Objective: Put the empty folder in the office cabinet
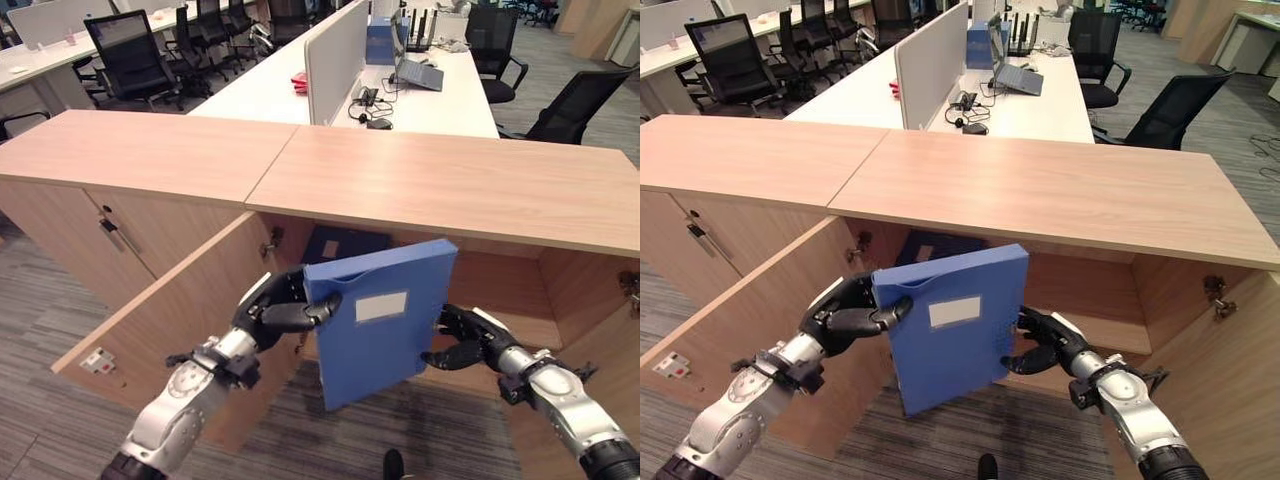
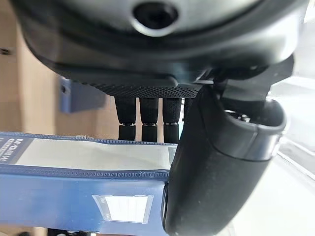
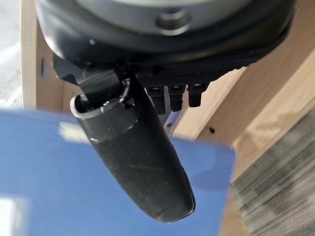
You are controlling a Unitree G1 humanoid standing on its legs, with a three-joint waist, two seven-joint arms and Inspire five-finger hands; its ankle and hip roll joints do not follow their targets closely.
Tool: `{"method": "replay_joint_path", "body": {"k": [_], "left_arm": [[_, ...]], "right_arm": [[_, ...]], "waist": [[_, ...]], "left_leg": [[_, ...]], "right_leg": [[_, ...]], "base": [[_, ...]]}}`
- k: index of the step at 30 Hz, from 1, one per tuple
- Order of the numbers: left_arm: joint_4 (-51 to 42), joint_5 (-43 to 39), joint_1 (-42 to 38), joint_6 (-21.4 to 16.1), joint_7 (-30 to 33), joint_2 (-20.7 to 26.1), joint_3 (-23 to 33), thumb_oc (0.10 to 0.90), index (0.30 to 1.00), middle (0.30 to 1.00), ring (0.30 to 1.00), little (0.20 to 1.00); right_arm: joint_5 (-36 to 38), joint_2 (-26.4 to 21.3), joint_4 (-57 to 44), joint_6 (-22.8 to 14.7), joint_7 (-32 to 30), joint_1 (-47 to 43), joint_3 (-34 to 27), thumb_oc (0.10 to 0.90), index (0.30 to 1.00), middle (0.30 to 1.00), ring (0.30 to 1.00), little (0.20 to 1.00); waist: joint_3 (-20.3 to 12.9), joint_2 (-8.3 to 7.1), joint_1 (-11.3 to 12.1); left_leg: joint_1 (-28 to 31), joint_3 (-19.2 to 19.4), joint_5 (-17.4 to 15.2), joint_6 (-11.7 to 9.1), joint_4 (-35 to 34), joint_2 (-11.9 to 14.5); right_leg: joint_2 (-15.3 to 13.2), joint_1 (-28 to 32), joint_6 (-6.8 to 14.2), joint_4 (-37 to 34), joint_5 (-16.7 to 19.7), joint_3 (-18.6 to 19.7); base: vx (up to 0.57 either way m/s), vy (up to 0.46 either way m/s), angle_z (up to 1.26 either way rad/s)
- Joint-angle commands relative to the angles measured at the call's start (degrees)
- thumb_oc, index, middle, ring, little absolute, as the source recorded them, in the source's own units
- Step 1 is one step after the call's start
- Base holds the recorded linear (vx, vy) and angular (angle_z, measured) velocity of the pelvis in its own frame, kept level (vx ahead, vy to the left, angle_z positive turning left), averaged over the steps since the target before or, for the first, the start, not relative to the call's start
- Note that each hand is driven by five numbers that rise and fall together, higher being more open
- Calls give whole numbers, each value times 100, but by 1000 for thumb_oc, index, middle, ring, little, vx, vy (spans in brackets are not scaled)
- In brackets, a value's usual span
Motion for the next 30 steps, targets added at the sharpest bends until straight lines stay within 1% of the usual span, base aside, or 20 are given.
{"method": "replay_joint_path", "body": {"k": [1, 4, 5, 6, 7, 8, 9, 10, 11, 12, 13, 14, 15, 16, 18, 21, 24, 25, 28, 30], "left_arm": [[-662, -69, -901, -977, -136, 164, 36, 400, 300, 300, 300, 300], [-599, -101, -973, -978, -125, 109, 2, 400, 300, 300, 300, 300], [-596, -102, -975, -979, -127, 109, 1, 400, 300, 300, 300, 300], [-541, -165, -1034, -972, -135, 10, -53, 400, 300, 300, 300, 300], [-536, -166, -1039, -973, -138, 13, -56, 400, 300, 300, 300, 300], [-520, -190, -1051, -975, -141, -25, -77, 400, 300, 300, 300, 300], [-487, -166, -1088, -973, -136, -75, -101, 400, 300, 300, 300, 300], [-484, -166, -1091, -974, -137, -73, -102, 400, 300, 300, 300, 300], [-447, -143, -1124, -974, -131, -134, -148, 400, 300, 300, 300, 300], [-444, -141, -1126, -975, -131, -133, -149, 400, 300, 300, 300, 300], [-429, -147, -1158, -976, -141, -186, -206, 400, 300, 300, 300, 300], [-427, -147, -1161, -977, -141, -184, -209, 400, 300, 300, 300, 300], [-438, -175, -1166, -974, -157, -255, -237, 400, 300, 300, 300, 300], [-437, -176, -1168, -974, -158, -253, -239, 400, 300, 300, 300, 300], [-391, -220, -1126, -934, -210, -433, -363, 400, 300, 300, 300, 300], [-366, -245, -1073, -870, -309, -384, -586, 400, 300, 300, 300, 300], [-341, -282, -1008, -830, -406, -327, -723, 400, 300, 300, 300, 300], [-321, -343, -921, -789, -511, -260, -824, 400, 300, 300, 300, 300], [-296, -439, -842, -767, -603, -216, -869, 400, 300, 300, 300, 300], [-265, -474, -743, -734, -686, -65, -908, 400, 300, 300, 300, 300]], "right_arm": [[319, 81, -239, -478, 160, -853, 132, 800, 900, 900, 900, 900], [511, 271, -273, -450, 272, -843, 233, 800, 900, 900, 900, 900], [513, 270, -274, -449, 273, -842, 232, 800, 900, 900, 900, 900], [848, 548, -256, -427, 320, -844, 282, 800, 900, 900, 900, 900], [853, 551, -255, -427, 321, -846, 280, 800, 900, 900, 900, 900], [995, 675, -303, -415, 351, -819, 295, 800, 900, 900, 900, 900], [1258, 907, -433, -400, 386, -808, 318, 800, 900, 900, 900, 900], [1262, 909, -437, -398, 384, -807, 319, 800, 900, 900, 900, 900], [1496, 1120, -602, -386, 393, -796, 334, 800, 900, 900, 900, 900], [1498, 1121, -606, -384, 391, -795, 333, 800, 900, 900, 900, 900], [1725, 1314, -827, -378, 396, -797, 343, 800, 900, 900, 900, 900], [1729, 1314, -838, -374, 390, -792, 342, 800, 900, 900, 900, 900], [1896, 1458, -1067, -402, 357, -808, 332, 800, 900, 900, 900, 900], [1898, 1459, -1077, -399, 350, -803, 333, 800, 900, 900, 900, 900], [2026, 1693, -1269, -477, 178, -923, 279, 800, 900, 900, 900, 900], [2112, 1840, -1464, -556, -27, -1059, 143, 800, 900, 900, 900, 900], [2112, 1840, -1501, -606, -139, -1109, 12, 800, 900, 900, 900, 900], [2101, 1785, -1492, -671, -262, -1188, -157, 800, 900, 900, 900, 900], [2124, 1723, -1466, -729, -355, -1239, -337, 800, 900, 900, 900, 900], [2176, 1602, -1381, -782, -502, -1313, -599, 800, 900, 900, 900, 900]], "waist": [[-318, -59, 47], [-325, -52, 56], [-325, -52, 56], [-328, -43, 62], [-328, -47, 64], [-330, -44, 70], [-337, -36, 75], [-336, -39, 75], [-342, -32, 70], [-342, -35, 70], [-346, -29, 64], [-346, -32, 65], [-352, -31, 60], [-352, -34, 61], [-365, -25, 50], [-371, -9, 42], [-380, -10, 42], [-391, -2, 37], [-402, -4, 45], [-411, -8, 50]], "left_leg": [[-28, -373, -351, -1, -3, 121], [-24, -378, -351, -7, -3, 122], [-24, -378, -352, -7, -3, 122], [-22, -383, -352, -8, -3, 123], [-22, -383, -352, -8, -3, 122], [-19, -385, -356, -7, -3, 123], [-15, -388, -358, -3, -3, 121], [-15, -388, -358, -3, -3, 120], [-13, -392, -356, -2, -3, 120], [-13, -393, -356, -2, -3, 120], [-12, -402, -360, 1, -3, 118], [-12, -402, -360, 1, -3, 118], [-8, -404, -365, 4, -3, 117], [-8, -405, -366, 4, -3, 117], [-1, -408, -373, 15, -3, 112], [8, -411, -389, 23, -3, 99], [11, -423, -398, 20, -3, 98], [9, -429, -408, 19, -3, 97], [7, -434, -421, 13, -3, 96], [7, -453, -434, 1, -3, 90]], "right_leg": [[-325, 452, 220, 45, -567, -129], [-330, 463, 220, 45, -579, -129], [-330, 464, 220, 45, -579, -129], [-328, 470, 218, 45, -586, -127], [-328, 470, 218, 45, -586, -127], [-326, 473, 217, 45, -592, -126], [-324, 477, 216, 45, -599, -131], [-325, 477, 216, 45, -599, -131], [-326, 482, 212, 45, -601, -131], [-326, 482, 212, 45, -601, -131], [-325, 486, 207, 45, -606, -132], [-326, 487, 207, 45, -606, -133], [-326, 490, 208, 45, -613, -132], [-326, 491, 208, 45, -614, -133], [-322, 499, 201, 45, -620, -133], [-325, 508, 203, 45, -623, -128], [-329, 512, 204, 45, -625, -133], [-332, 512, 208, 45, -625, -131], [-329, 512, 211, 45, -628, -137], [-324, 509, 216, 45, -623, -131]], "base": [[0, 0, 0], [0, 0, 0], [0, 0, 0], [0, 0, 0], [0, 0, 0], [0, 0, 0], [0, 0, 0], [0, 0, 0], [0, 0, 0], [0, 0, 0], [0, 0, 0], [0, 0, 0], [0, 0, 0], [0, 0, 0], [0, 0, 0], [0, 0, 0], [0, 0, 0], [0, 0, 0], [0, 0, 0], [0, 0, 0]]}}
